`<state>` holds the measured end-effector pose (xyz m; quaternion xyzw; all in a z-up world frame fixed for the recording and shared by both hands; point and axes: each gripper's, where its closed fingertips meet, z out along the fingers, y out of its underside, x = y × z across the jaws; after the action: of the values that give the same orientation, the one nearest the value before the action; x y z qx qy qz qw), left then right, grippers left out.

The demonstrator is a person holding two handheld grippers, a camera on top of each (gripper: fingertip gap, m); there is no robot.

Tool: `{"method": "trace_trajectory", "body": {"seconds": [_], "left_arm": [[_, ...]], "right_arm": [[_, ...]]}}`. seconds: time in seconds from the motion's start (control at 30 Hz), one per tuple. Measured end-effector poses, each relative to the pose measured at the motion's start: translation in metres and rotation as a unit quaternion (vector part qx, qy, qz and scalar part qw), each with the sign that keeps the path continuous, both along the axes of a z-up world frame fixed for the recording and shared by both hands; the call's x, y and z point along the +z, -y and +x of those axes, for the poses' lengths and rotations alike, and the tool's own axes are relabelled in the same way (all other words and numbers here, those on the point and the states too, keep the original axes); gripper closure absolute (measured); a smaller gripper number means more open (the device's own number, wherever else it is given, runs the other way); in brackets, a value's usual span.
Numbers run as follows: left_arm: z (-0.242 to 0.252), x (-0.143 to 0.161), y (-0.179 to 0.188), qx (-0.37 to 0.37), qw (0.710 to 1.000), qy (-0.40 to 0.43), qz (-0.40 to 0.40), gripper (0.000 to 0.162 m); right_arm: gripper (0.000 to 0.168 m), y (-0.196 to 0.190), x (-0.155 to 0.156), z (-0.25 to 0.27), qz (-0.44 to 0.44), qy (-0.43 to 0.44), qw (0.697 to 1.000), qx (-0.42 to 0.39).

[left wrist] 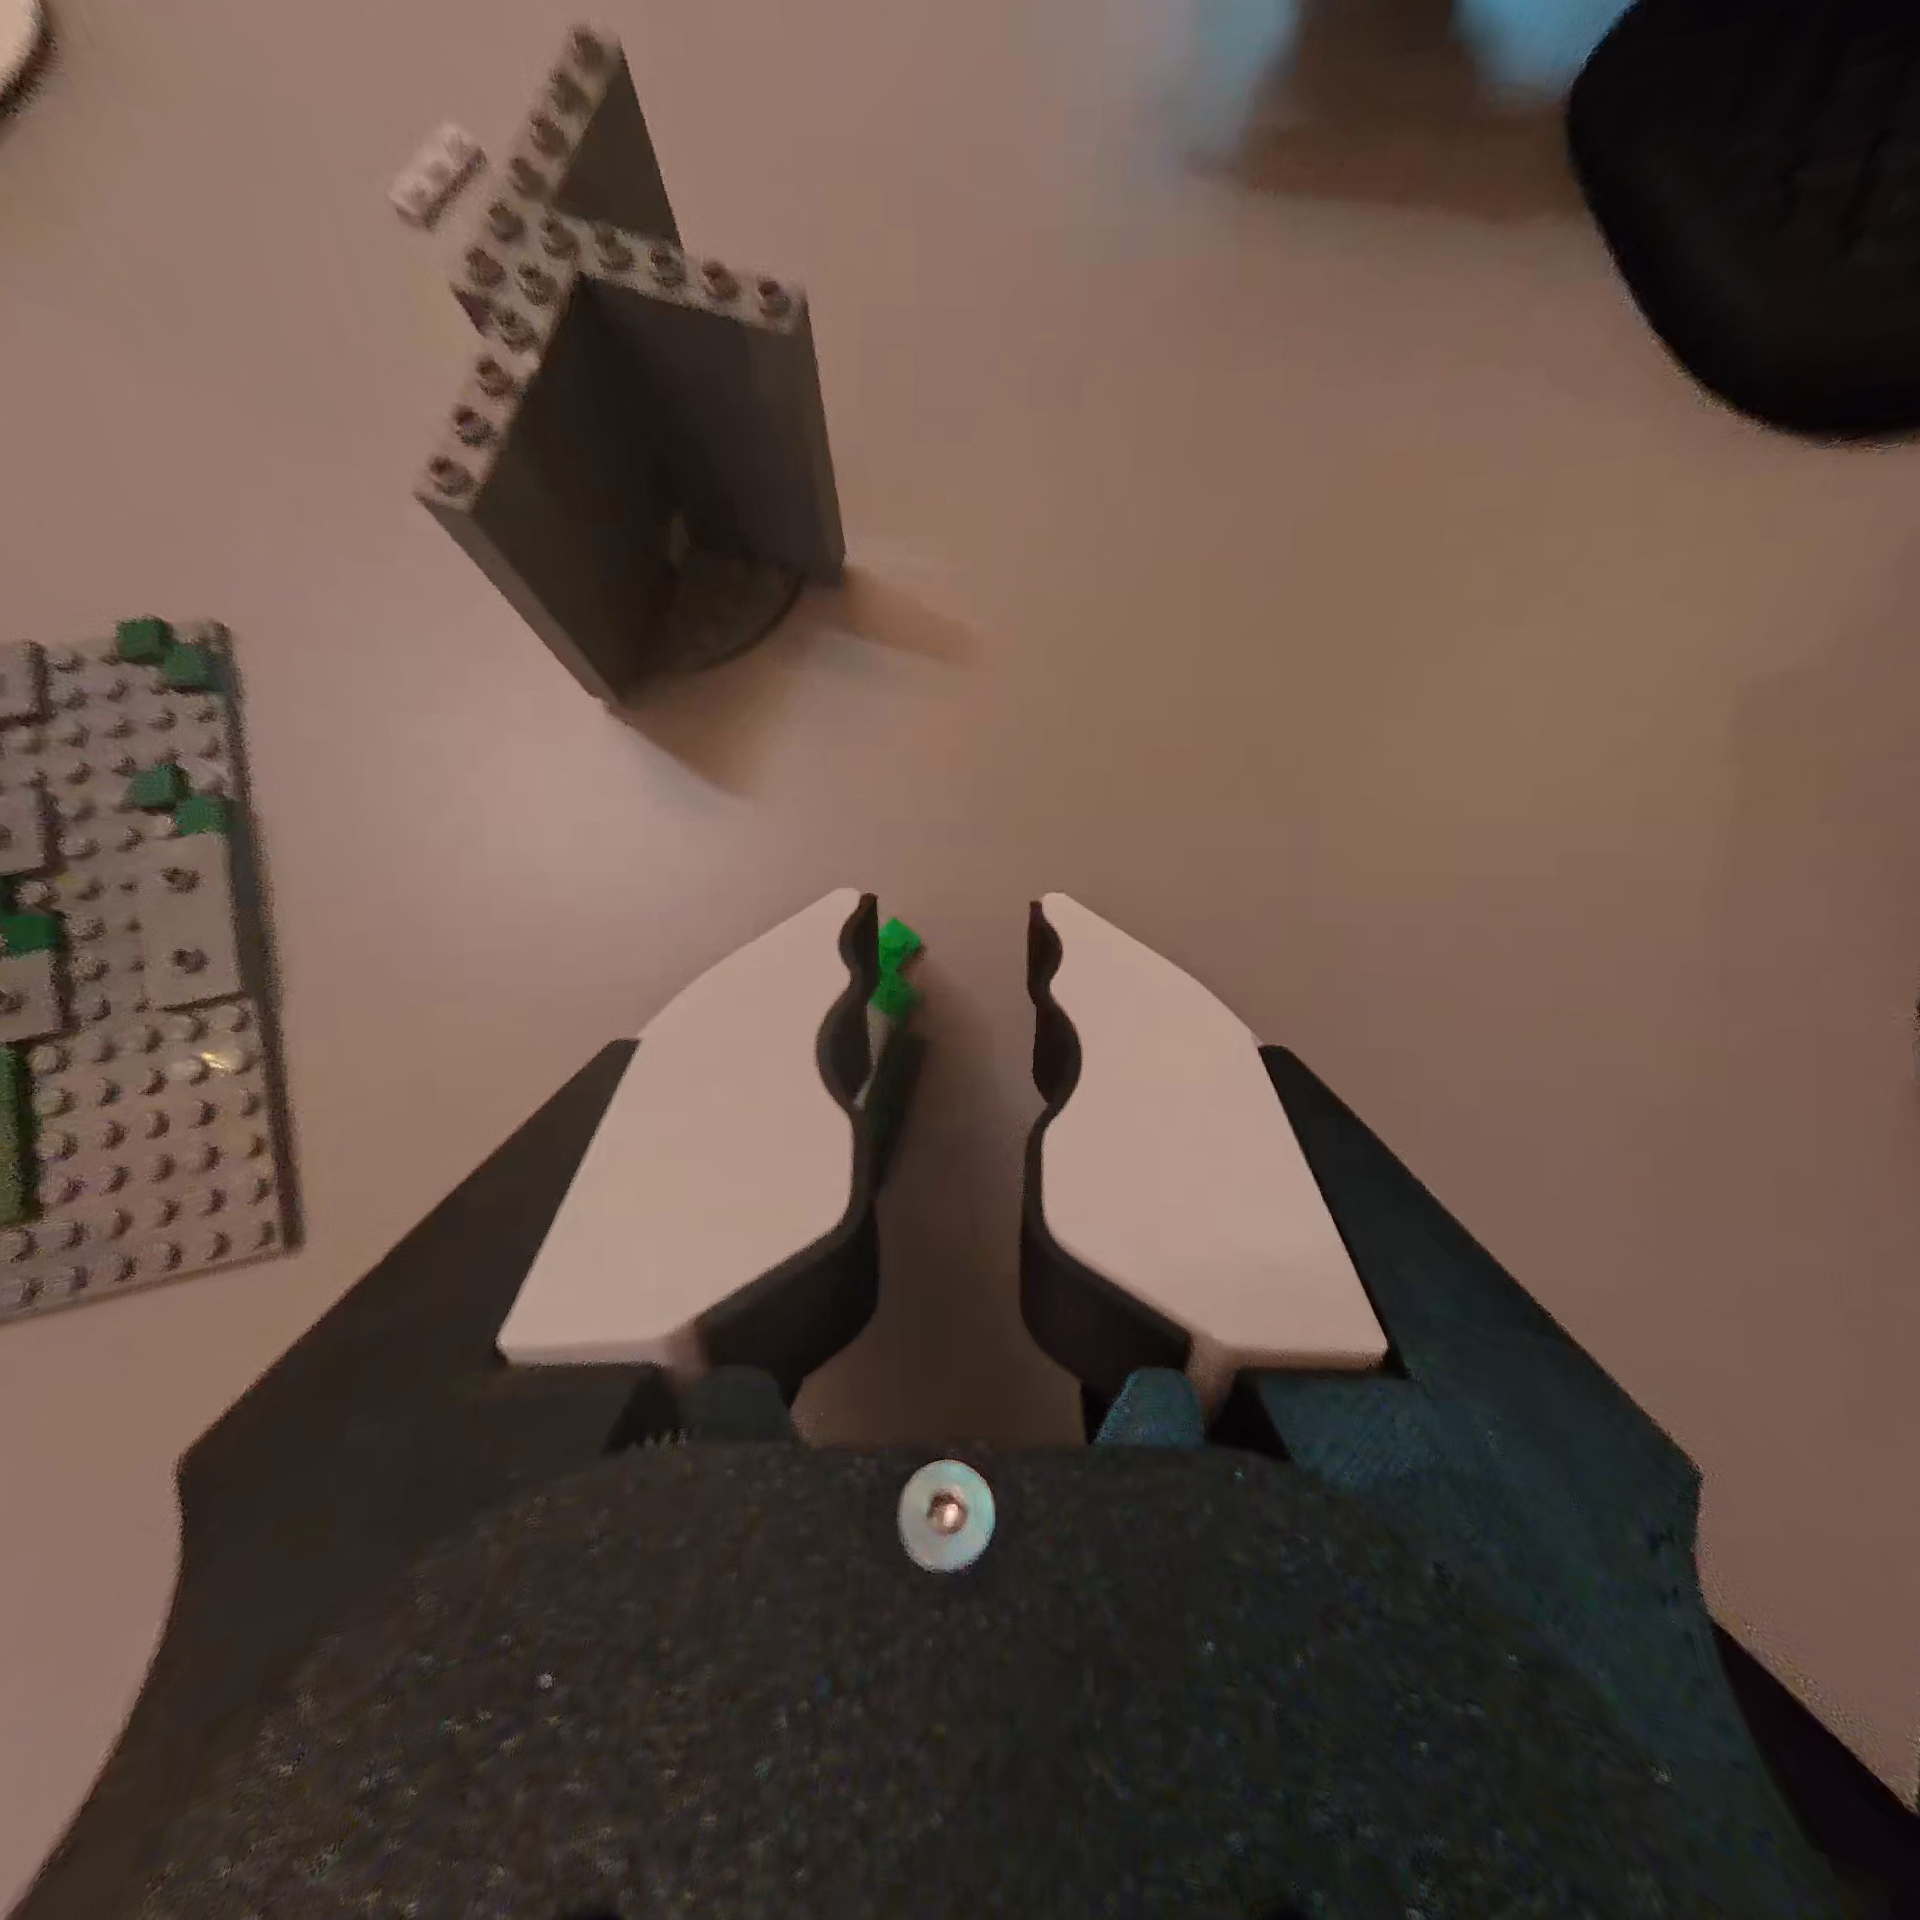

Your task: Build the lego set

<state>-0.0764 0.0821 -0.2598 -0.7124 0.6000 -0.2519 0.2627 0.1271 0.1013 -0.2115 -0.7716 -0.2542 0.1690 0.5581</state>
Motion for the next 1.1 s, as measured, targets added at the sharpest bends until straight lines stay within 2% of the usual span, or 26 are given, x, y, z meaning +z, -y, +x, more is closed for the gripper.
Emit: {"method": "trace_trajectory", "body": {"seconds": [0.13, 0.3, 0.4, 0.63, 0.73, 0.87, 1.0, 1.1], "left_arm": [[0.009, 0.022, -0.029, 0.077, 0.992, 0.085, 0.046, 0.141], [-0.001, 0.056, -0.078, 0.229, 0.939, 0.248, 0.071, 0.146], [-0.018, 0.061, -0.094, 0.278, 0.913, 0.273, 0.119, 0.150], [-0.022, 0.087, -0.105, 0.301, 0.883, 0.304, 0.192, 0.162], [-0.018, 0.102, -0.117, 0.309, 0.873, 0.327, 0.191, 0.162], [-0.017, 0.120, -0.141, 0.334, 0.853, 0.345, 0.206, 0.162], [-0.025, 0.124, -0.156, 0.362, 0.834, 0.358, 0.213, 0.162], [-0.032, 0.116, -0.155, 0.352, 0.836, 0.350, 0.232, 0.162]], "right_arm": [[0.163, -0.001, 0.000, 0.001, -0.003, -0.005, 1.000, -0.002], [0.163, -0.003, -0.002, -0.003, -0.005, -0.006, 1.000, -0.008], [0.163, -0.009, 0.007, -0.005, 0.007, -0.018, 0.999, -0.034], [0.158, -0.037, 0.050, -0.001, 0.061, -0.060, 0.988, -0.130], [0.159, -0.055, 0.073, -0.005, 0.082, -0.098, 0.981, -0.148], [0.168, -0.080, 0.101, -0.016, 0.128, -0.120, 0.974, -0.146], [0.168, -0.099, 0.098, -0.023, 0.149, -0.122, 0.971, -0.145], [0.168, -0.100, 0.075, -0.028, 0.149, -0.092, 0.977, -0.124]]}}
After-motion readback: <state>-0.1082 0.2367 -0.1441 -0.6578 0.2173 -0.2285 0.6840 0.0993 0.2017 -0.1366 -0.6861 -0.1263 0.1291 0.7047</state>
